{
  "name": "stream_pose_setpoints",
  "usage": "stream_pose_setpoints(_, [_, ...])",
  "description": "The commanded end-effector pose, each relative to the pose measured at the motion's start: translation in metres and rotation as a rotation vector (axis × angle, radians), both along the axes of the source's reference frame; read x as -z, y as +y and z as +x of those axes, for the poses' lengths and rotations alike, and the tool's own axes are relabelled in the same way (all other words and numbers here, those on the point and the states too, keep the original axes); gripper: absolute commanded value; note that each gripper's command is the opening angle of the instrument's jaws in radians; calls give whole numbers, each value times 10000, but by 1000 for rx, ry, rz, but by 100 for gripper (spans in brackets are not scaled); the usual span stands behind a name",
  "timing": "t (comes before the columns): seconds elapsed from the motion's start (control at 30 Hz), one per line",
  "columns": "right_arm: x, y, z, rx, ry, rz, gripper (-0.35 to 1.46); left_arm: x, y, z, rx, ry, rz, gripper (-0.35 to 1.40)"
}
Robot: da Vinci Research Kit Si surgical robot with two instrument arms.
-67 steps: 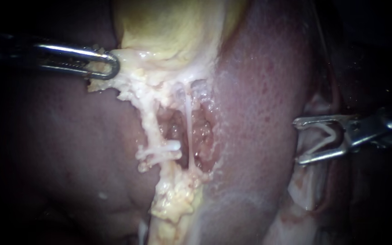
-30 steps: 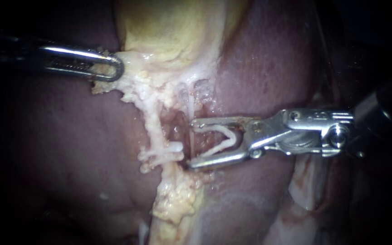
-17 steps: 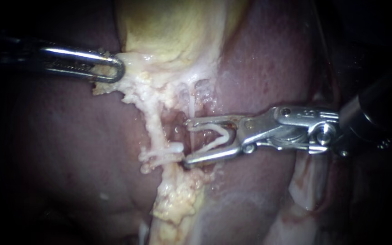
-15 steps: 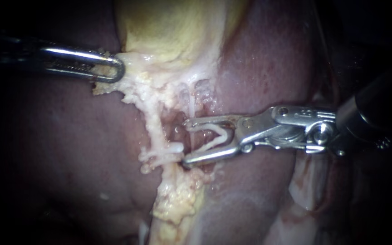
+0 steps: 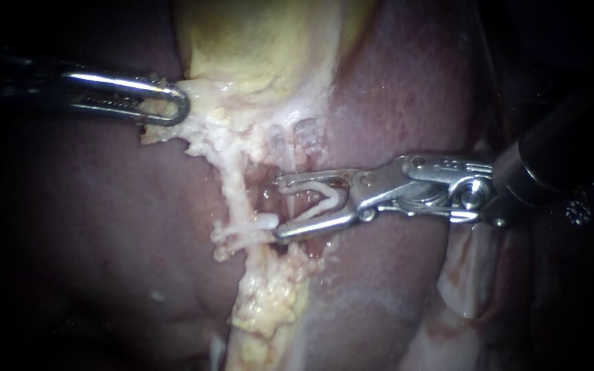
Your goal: Clipping third clip left tube
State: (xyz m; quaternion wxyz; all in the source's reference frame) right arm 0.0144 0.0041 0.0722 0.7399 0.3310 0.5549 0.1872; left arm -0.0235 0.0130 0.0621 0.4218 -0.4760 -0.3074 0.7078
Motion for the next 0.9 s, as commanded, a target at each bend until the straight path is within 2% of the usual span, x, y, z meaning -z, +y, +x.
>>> stream_pose_setpoints(0.03, [0, 0, 2, 0, 8, 5, 49, 0, 0, 0, 0, 0, 0, -35])
stream_pose_setpoints(0.5, [-4, 4, 32, -12, 143, 101, 48, -2, -1, -1, 2, -2, -1, -35])
stream_pose_setpoints(0.9, [5, 5, 64, -26, 191, 133, 48, -3, -1, -1, -1, -4, -1, -35])
